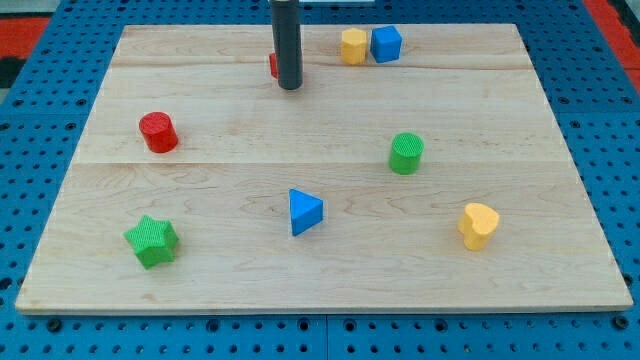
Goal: Nudge the red star a bit right
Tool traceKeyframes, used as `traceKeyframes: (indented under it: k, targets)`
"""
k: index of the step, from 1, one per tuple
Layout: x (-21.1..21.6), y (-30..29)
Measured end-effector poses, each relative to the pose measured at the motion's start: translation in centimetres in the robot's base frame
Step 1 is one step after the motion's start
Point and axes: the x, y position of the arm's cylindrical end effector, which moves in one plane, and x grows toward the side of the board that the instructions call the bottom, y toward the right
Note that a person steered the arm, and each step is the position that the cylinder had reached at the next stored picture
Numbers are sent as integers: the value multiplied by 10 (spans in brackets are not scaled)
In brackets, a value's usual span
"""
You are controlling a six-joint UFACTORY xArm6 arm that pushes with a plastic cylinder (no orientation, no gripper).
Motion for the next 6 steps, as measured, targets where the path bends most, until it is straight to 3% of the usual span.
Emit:
traceKeyframes:
  k: [2, 4, 6]
  targets:
    - [-28, -15]
    - [-16, -62]
    - [-41, -66]
